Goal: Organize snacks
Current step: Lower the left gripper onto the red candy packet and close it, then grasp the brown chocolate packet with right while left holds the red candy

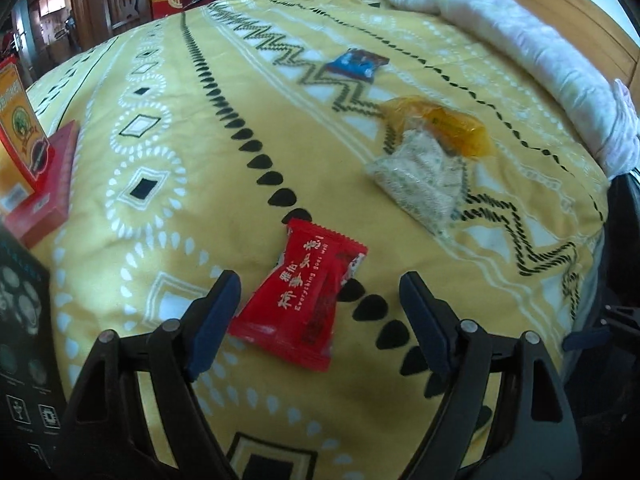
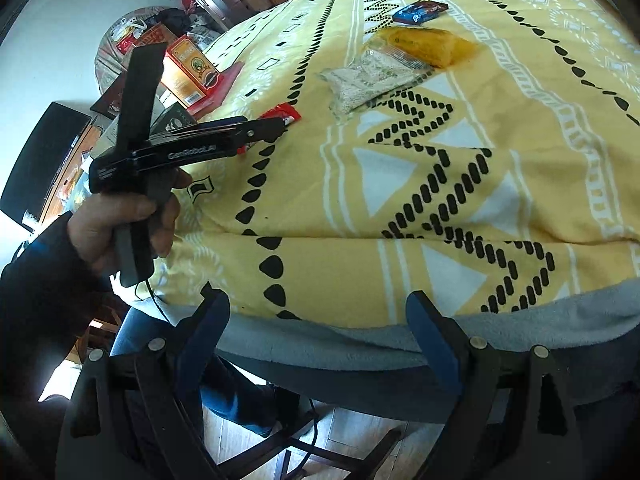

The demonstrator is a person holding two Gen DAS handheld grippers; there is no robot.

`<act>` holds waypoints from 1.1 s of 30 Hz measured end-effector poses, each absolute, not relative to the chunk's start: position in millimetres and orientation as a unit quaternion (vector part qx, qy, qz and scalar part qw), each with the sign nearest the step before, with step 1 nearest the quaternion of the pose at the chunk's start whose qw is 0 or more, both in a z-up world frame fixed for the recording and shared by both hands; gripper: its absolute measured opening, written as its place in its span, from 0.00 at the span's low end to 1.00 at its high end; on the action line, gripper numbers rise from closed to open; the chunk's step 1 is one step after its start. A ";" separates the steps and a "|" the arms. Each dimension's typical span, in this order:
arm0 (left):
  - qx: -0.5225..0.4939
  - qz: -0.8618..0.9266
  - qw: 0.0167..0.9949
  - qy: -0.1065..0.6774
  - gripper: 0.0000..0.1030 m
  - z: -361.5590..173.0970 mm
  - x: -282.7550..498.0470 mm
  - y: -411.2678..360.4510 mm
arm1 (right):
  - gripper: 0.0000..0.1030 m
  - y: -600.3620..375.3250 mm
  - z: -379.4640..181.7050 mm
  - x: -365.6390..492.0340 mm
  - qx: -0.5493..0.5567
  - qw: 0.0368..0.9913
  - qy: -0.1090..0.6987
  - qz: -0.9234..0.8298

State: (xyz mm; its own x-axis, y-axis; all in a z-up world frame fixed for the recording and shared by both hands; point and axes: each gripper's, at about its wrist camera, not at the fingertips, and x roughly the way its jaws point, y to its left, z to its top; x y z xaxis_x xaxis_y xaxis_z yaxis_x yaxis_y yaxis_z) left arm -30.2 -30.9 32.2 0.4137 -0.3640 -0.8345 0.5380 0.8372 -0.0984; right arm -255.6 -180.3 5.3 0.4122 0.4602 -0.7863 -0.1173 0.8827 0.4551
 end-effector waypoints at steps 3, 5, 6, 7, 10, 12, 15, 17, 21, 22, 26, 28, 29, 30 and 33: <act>0.101 -0.265 0.832 0.477 0.42 29.0 -32.0 -33.5 | 0.89 -180.9 2.8 -253.6 0.171 0.821 0.516 0.175; 0.100 -0.257 0.834 0.478 0.43 30.2 -33.0 -33.3 | 0.89 -180.8 1.1 -252.2 0.172 0.820 0.517 0.174; 0.098 -0.256 0.835 0.478 0.43 30.6 -33.7 -33.5 | 0.89 -180.6 0.1 -251.6 0.172 0.820 0.518 0.173; 0.093 -0.256 0.836 0.476 0.43 31.7 -34.6 -33.0 | 0.89 -180.2 -1.0 -250.8 0.172 0.819 0.519 0.173; 0.077 -0.251 0.841 0.472 0.54 31.9 -34.7 -30.7 | 0.89 -178.4 -2.8 -248.5 0.172 0.818 0.521 0.173; 0.063 -0.245 0.849 0.465 0.88 32.7 -32.9 -29.0 | 0.90 -176.8 -3.0 -246.1 0.174 0.817 0.521 0.174; 0.051 -0.239 0.854 0.459 0.89 31.5 -29.6 -29.4 | 0.90 -175.9 -3.2 -243.3 0.176 0.817 0.521 0.174; 0.046 -0.238 0.851 0.466 0.79 27.5 -25.0 -30.0 | 0.90 -177.2 -4.1 -240.8 0.177 0.817 0.521 0.174; 0.037 -0.234 0.850 0.471 0.43 22.4 -19.3 -26.8 | 0.90 -182.4 1.1 -234.5 0.182 0.822 0.512 0.169; 0.034 -0.234 0.851 0.469 0.43 21.9 -19.9 -26.4 | 0.90 -186.0 4.5 -232.2 0.186 0.825 0.507 0.167; 0.031 -0.235 0.857 0.458 0.43 16.6 -21.7 -25.4 | 0.90 -204.6 27.6 -199.1 0.189 0.845 0.477 0.151; 0.023 -0.236 0.860 0.452 0.43 14.8 -21.8 -23.5 | 0.90 -218.7 41.9 -169.7 0.188 0.858 0.457 0.139; 0.022 -0.237 0.860 0.451 0.44 14.6 -21.9 -23.0 | 0.90 -224.2 46.4 -157.2 0.186 0.862 0.451 0.133; 0.021 -0.237 0.862 0.448 0.44 14.2 -22.6 -22.6 | 0.90 -233.0 51.8 -136.7 0.189 0.867 0.444 0.126; 0.016 -0.240 0.864 0.442 0.44 12.8 -23.6 -21.0 | 0.90 -252.7 54.0 -79.8 0.217 0.863 0.439 0.120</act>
State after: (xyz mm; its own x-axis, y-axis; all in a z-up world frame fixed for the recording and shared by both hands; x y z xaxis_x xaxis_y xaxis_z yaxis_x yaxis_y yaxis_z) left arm -23.6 -21.0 12.8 0.4941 -0.4007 -0.7716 0.4287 0.8844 -0.1847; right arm -79.8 -252.7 54.0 0.5850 0.3983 -0.7065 -0.0160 0.8766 0.4809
